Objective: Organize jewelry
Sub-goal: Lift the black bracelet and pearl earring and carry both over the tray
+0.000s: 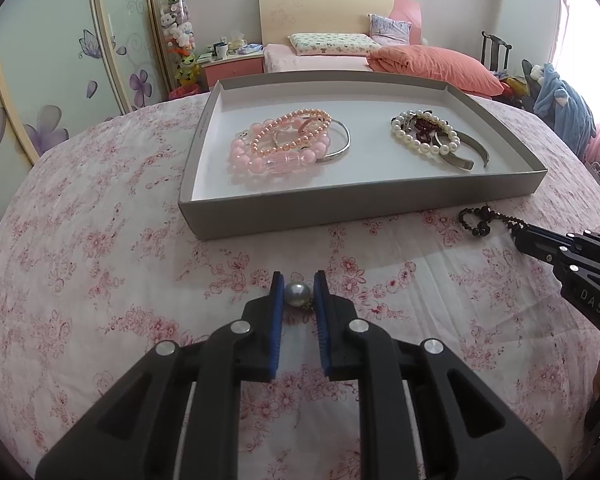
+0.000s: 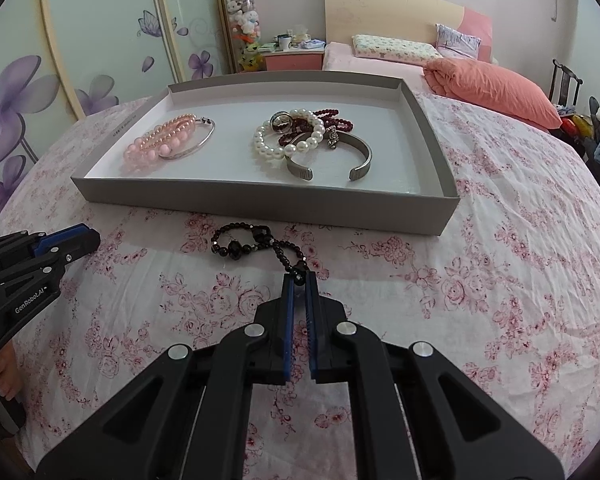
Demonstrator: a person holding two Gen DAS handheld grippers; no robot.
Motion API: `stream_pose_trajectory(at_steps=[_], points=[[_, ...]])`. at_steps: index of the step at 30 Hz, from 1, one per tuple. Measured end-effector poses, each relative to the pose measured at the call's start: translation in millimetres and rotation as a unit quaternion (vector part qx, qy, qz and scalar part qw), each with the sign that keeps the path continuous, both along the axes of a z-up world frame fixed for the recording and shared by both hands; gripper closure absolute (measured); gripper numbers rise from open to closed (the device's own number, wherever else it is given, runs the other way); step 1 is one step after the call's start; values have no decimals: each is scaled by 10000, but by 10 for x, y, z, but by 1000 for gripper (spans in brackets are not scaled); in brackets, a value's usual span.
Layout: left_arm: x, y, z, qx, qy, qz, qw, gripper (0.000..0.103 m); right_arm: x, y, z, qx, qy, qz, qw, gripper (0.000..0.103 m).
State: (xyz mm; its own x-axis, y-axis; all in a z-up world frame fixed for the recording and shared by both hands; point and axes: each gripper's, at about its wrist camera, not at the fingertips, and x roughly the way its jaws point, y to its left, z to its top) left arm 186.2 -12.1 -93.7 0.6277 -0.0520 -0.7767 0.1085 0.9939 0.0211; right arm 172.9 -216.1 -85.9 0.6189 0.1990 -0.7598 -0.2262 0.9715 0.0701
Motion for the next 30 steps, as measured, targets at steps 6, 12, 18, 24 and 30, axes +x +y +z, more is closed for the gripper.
stream_pose_trajectory(at_steps=[6,12,18,24,30], points=[[2,-7,0,21,-1,14,10000,87,3,2,-7,42,13,0,10000,96],[3,-11,1,21,-1,15,10000,87,2,-1,-6,18,9,1,10000,96],[4,-8,2,15,0,13,10000,87,-6,-11,-6,47,18,3,10000,96],[4,-5,3,9,-1,14,10000,87,-3,-49,2,195,20,-41,9998,97],[-104,120,81,-398,-183,185,9989,88,-255,-195,404,1093,-771,-2,9910,97]])
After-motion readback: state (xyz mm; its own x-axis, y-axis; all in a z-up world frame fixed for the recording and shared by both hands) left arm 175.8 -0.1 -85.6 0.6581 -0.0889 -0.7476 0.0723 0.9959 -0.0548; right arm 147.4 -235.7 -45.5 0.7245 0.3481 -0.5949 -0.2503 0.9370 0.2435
